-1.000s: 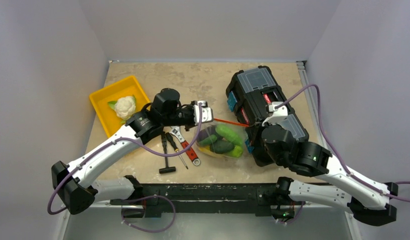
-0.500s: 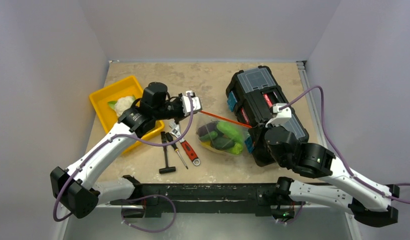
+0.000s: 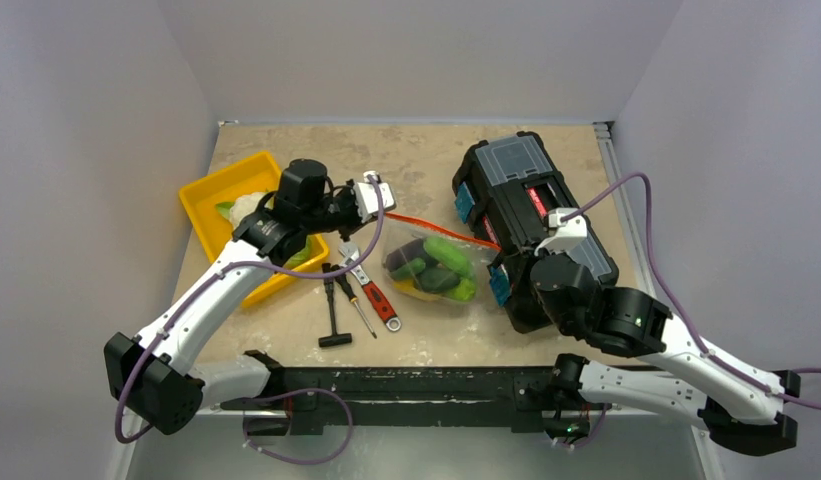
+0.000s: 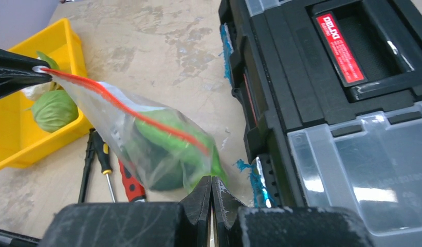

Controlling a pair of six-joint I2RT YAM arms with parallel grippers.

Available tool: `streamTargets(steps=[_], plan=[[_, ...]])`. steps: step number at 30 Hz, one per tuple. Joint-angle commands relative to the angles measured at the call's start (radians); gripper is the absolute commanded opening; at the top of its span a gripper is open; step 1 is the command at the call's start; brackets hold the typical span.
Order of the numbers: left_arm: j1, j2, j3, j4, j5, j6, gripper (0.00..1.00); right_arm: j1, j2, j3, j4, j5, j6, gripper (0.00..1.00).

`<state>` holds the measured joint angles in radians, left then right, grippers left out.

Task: Place the food in the zip-top bag and seal the zipper

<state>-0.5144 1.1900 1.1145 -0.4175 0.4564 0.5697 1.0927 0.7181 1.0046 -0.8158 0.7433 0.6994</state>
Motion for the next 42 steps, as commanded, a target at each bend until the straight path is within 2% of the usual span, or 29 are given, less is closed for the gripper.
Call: streamTargets(steps=[1, 4, 6, 10, 15, 16, 19, 24, 28, 30, 32, 34, 36, 37, 42], plan=[[0.036, -0.003, -0.002, 0.008, -0.079, 0.028, 0.0, -0.01, -0.023, -0.001, -0.027, 0.077, -0.009, 0.0], [0.037, -0.003, -0.002, 0.008, -0.083, 0.03, 0.0, -0.01, -0.018, -0.002, -0.017, 0.07, -0.016, 0.0], [0.038, -0.004, 0.004, 0.003, -0.028, 0.027, 0.0, -0.009, -0.016, -0.006, 0.005, 0.038, -0.045, 0.0], [0.038, -0.001, 0.023, -0.037, 0.113, 0.044, 0.0, -0.009, -0.01, -0.02, 0.134, -0.237, -0.239, 0.0], [0.038, -0.018, 0.013, -0.07, 0.214, 0.106, 0.0, -0.011, 0.115, 0.069, 0.179, -0.312, -0.332, 0.6], [0.037, -0.024, 0.008, -0.07, 0.229, 0.115, 0.0, -0.012, 0.155, 0.096, 0.189, -0.339, -0.357, 0.67], [0.036, -0.039, -0.002, -0.071, 0.26, 0.128, 0.0, -0.021, 0.28, 0.186, 0.208, -0.389, -0.416, 0.78], [0.037, -0.046, 0.003, -0.088, 0.29, 0.138, 0.0, -0.156, 0.417, 0.23, 0.306, -0.569, -0.505, 0.81], [0.036, -0.049, 0.006, -0.093, 0.308, 0.141, 0.0, -0.229, 0.481, 0.206, 0.402, -0.76, -0.565, 0.78], [0.036, -0.051, 0.008, -0.092, 0.315, 0.137, 0.0, -0.235, 0.51, 0.202, 0.417, -0.8, -0.58, 0.69], [0.036, -0.05, 0.008, -0.092, 0.327, 0.136, 0.0, -0.235, 0.526, 0.191, 0.437, -0.819, -0.583, 0.62], [0.036, -0.052, 0.011, -0.094, 0.335, 0.134, 0.0, -0.236, 0.526, 0.153, 0.483, -0.804, -0.578, 0.61], [0.037, -0.057, 0.011, -0.095, 0.332, 0.135, 0.0, -0.237, 0.529, 0.126, 0.505, -0.799, -0.577, 0.54], [0.036, -0.058, 0.01, -0.095, 0.329, 0.136, 0.0, -0.237, 0.532, 0.121, 0.505, -0.799, -0.576, 0.48], [0.036, -0.067, 0.004, -0.083, 0.291, 0.128, 0.0, -0.237, 0.5, 0.082, 0.505, -0.75, -0.551, 0.03]])
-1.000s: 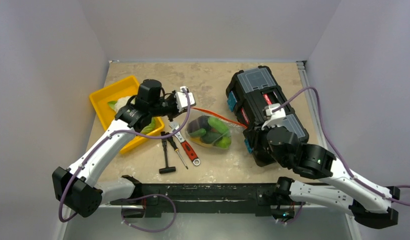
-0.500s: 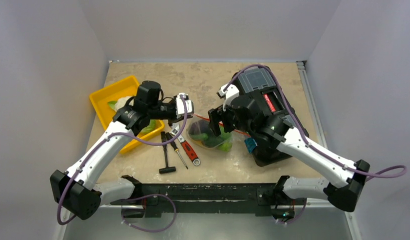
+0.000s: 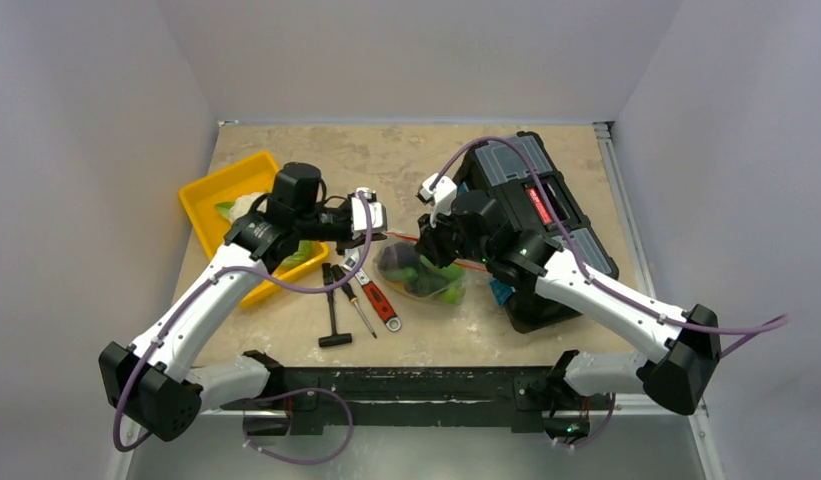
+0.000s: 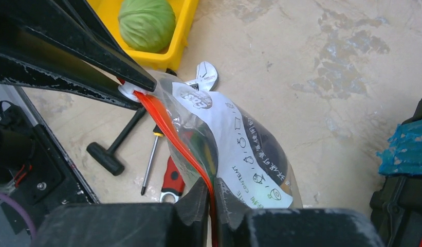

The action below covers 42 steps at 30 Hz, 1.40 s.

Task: Place the food in the zip-top bag and seal the zipper

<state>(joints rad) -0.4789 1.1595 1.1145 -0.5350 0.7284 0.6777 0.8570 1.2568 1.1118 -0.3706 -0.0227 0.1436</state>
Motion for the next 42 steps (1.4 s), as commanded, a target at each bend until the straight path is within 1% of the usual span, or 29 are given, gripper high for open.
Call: streamTargets(steps=[1, 7, 11, 13, 14, 15, 17, 19, 21, 22, 23, 25, 27, 30, 32, 34, 37, 42], plan=[[0.001, -0.04, 0.002, 0.04, 0.003, 0.016, 0.0, -0.001, -0.051, -0.038, 0.059, 0.021, 0.007, 0.0], [0.002, -0.061, -0.017, 0.07, -0.074, 0.012, 0.0, -0.001, -0.111, -0.097, 0.065, 0.021, 0.022, 0.0], [0.002, -0.075, -0.027, 0.084, -0.108, 0.013, 0.0, -0.001, -0.132, -0.116, 0.058, 0.065, 0.028, 0.0], [0.002, -0.078, -0.028, 0.092, -0.109, 0.005, 0.03, -0.001, -0.141, -0.119, 0.059, 0.067, 0.033, 0.0], [0.002, -0.083, -0.027, 0.096, -0.106, 0.0, 0.07, -0.001, -0.141, -0.115, 0.06, 0.065, 0.033, 0.0], [0.002, -0.086, -0.027, 0.1, -0.106, -0.008, 0.13, -0.001, -0.138, -0.107, 0.059, 0.065, 0.034, 0.0], [0.002, -0.097, -0.033, 0.122, -0.118, -0.028, 0.35, -0.001, -0.128, -0.088, 0.06, 0.079, 0.039, 0.0], [0.002, -0.12, -0.05, 0.162, -0.142, -0.051, 0.53, -0.001, -0.118, -0.071, 0.067, 0.079, 0.062, 0.0], [0.002, -0.15, -0.073, 0.212, -0.17, -0.071, 0.76, 0.0, -0.107, -0.051, 0.07, 0.101, 0.086, 0.0], [0.002, -0.165, -0.083, 0.239, -0.187, -0.08, 0.85, -0.001, -0.1, -0.042, 0.072, 0.107, 0.096, 0.0], [0.002, -0.185, -0.098, 0.272, -0.208, -0.087, 0.9, -0.001, -0.095, -0.031, 0.077, 0.116, 0.103, 0.0], [0.002, -0.22, -0.133, 0.363, -0.288, -0.109, 0.93, -0.001, -0.08, -0.003, 0.084, 0.15, 0.114, 0.0], [0.002, -0.242, -0.168, 0.465, -0.416, -0.137, 0.96, -0.001, -0.06, 0.036, 0.086, 0.2, 0.117, 0.0], [0.002, -0.245, -0.18, 0.518, -0.619, -0.127, 0.97, -0.001, -0.014, 0.113, 0.09, 0.279, 0.106, 0.0], [0.003, -0.234, -0.181, 0.571, -0.795, -0.137, 0.97, -0.003, 0.034, 0.171, 0.089, 0.326, 0.082, 0.0], [0.003, -0.226, -0.183, 0.608, -0.904, -0.148, 0.97, -0.01, 0.087, 0.232, 0.09, 0.36, 0.059, 0.0], [0.002, -0.222, -0.194, 0.649, -0.983, -0.165, 0.97, -0.033, 0.185, 0.318, 0.102, 0.388, 0.006, 0.0], [0.003, -0.225, -0.2, 0.678, -1.068, -0.181, 0.97, -0.087, 0.338, 0.488, 0.106, 0.413, -0.069, 0.0]])
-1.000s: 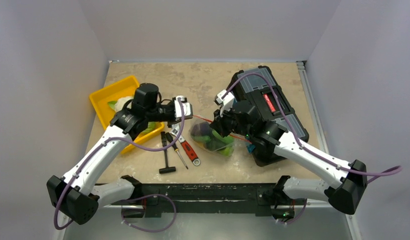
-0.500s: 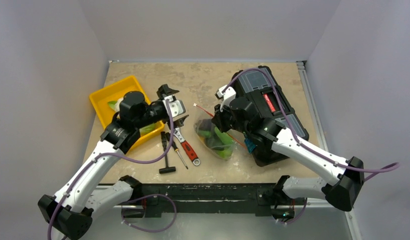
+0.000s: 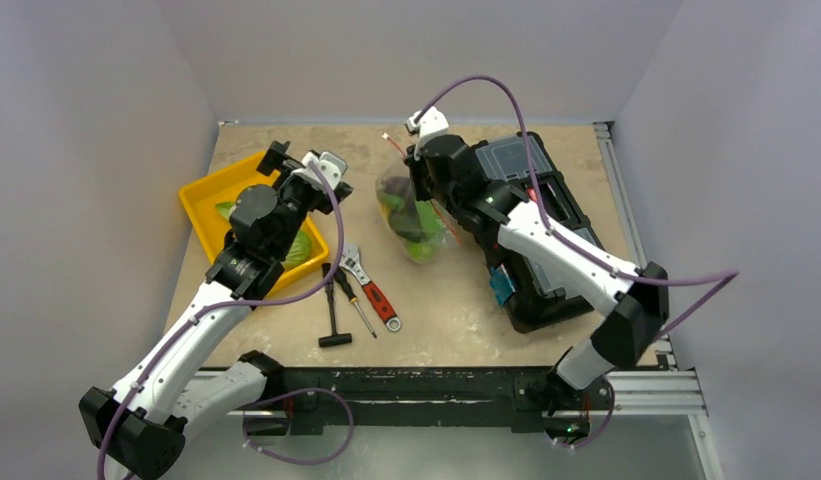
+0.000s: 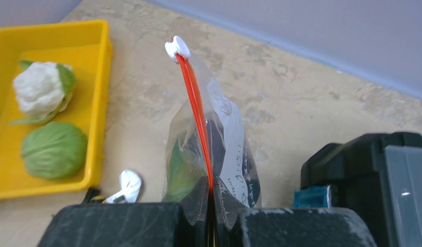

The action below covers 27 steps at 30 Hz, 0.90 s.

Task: Place the food in the zip-top bag and seal the zipper

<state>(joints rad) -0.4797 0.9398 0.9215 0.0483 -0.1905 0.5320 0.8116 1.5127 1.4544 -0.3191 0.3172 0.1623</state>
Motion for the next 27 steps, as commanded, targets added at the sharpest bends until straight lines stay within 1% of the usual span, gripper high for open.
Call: streamTargets(steps=[1, 8, 12, 15, 18, 20, 23, 25, 27], plan=[[0.004, -0.005, -0.007, 0.098, -0.16, -0.033, 0.97, -0.051, 0.119, 0.191, 0.045, 0.087, -0.108, 0.0], [0.003, -0.011, -0.013, 0.117, -0.206, -0.01, 0.97, -0.06, 0.389, 0.515, 0.005, 0.284, -0.309, 0.0], [0.004, -0.018, -0.014, 0.122, -0.222, -0.01, 0.97, -0.058, 0.56, 0.667, -0.01, 0.363, -0.37, 0.0], [0.005, -0.03, -0.017, 0.133, -0.246, -0.009, 0.97, -0.033, 0.701, 0.797, -0.08, 0.35, -0.344, 0.0], [0.011, -0.041, -0.019, 0.145, -0.274, -0.009, 0.97, 0.015, 0.814, 0.836, -0.066, 0.315, -0.337, 0.01], [0.017, -0.049, -0.019, 0.15, -0.295, -0.018, 0.97, 0.041, 0.873, 0.867, -0.075, 0.28, -0.318, 0.07], [0.021, -0.052, -0.021, 0.155, -0.314, -0.039, 0.98, 0.048, 0.921, 0.872, -0.084, 0.157, -0.239, 0.2], [0.021, -0.042, -0.025, 0.162, -0.316, -0.05, 0.98, 0.046, 0.925, 0.857, -0.099, 0.105, -0.202, 0.29], [0.022, -0.027, -0.026, 0.166, -0.317, -0.061, 0.98, 0.044, 0.902, 0.822, -0.104, 0.046, -0.177, 0.41]])
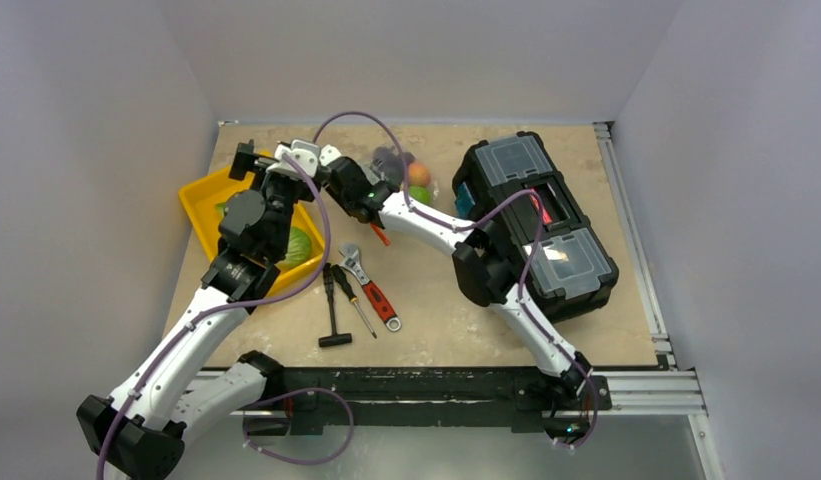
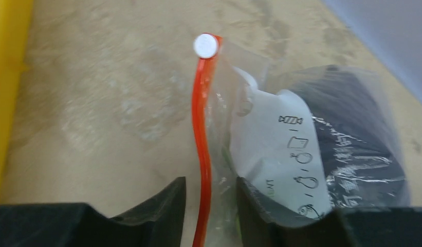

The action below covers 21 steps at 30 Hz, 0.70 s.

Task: Place the food in the zip-top bag and seal the zipper

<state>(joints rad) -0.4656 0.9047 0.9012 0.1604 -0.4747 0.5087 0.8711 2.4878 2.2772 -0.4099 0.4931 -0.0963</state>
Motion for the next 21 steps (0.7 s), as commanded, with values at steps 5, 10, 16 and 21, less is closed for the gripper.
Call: streamTargets(steps=[5, 10, 16, 21], plan=[[0.008, 0.026, -0.005, 0.054, -0.038, -0.064, 0.98, -0.02, -0.19, -0.085, -0.037, -0.262, 0.149, 0.68], [0.007, 0.005, -0.005, 0.05, -0.046, -0.073, 0.99, -0.021, -0.382, -0.186, -0.087, -0.298, 0.207, 0.79], [-0.001, -0.04, -0.008, 0.047, -0.024, -0.128, 1.0, -0.02, -0.734, -0.518, -0.055, -0.276, 0.277, 0.9], [-0.001, -0.131, 0.025, -0.14, 0.043, -0.276, 1.0, -0.021, -1.064, -0.769, -0.049, -0.226, 0.323, 0.98]])
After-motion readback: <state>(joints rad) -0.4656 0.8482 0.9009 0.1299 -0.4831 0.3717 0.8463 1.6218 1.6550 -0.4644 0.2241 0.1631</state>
